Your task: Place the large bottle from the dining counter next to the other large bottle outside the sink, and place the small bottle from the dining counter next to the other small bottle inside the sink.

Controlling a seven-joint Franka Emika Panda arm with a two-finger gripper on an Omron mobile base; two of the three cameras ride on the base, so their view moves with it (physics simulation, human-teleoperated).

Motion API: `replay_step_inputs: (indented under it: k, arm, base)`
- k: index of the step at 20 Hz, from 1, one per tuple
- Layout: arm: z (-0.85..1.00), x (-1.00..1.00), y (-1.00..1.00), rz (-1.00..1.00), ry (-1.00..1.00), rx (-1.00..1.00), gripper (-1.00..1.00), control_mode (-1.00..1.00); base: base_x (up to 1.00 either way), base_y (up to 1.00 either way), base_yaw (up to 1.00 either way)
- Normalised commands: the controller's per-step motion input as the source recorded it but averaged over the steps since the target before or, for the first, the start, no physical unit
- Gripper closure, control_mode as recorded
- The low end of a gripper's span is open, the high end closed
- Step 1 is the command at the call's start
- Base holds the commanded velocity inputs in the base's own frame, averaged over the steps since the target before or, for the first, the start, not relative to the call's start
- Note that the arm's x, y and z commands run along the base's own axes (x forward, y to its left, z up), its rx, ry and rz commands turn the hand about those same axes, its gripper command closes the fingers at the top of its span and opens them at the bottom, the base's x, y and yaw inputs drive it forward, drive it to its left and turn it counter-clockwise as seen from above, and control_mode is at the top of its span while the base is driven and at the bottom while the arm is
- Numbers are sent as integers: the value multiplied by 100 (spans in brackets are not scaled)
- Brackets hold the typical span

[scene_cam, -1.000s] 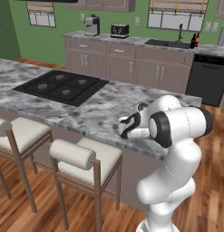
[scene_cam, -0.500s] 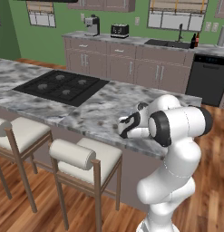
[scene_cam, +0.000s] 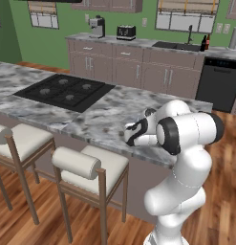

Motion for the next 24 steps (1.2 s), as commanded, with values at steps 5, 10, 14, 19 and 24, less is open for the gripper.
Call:
replay_step_inputs:
  k: [5, 10, 14, 19, 24]
  arm:
    - [11, -4, 0, 0, -2, -2, 100, -100]
    - [27, -19, 0, 0, -7, -2, 100, -100]
    - [12, -17, 0, 0, -7, -1, 100, -100]
    - [0, -3, 0, 0, -1, 0, 100, -100]
    - [0, -1, -2, 0, 0, 0, 100, -100]
  base:
    - [0, 0, 0]
    - [0, 0, 0]
    - [0, 0, 0]
    - [0, 0, 0]
    - [0, 0, 0]
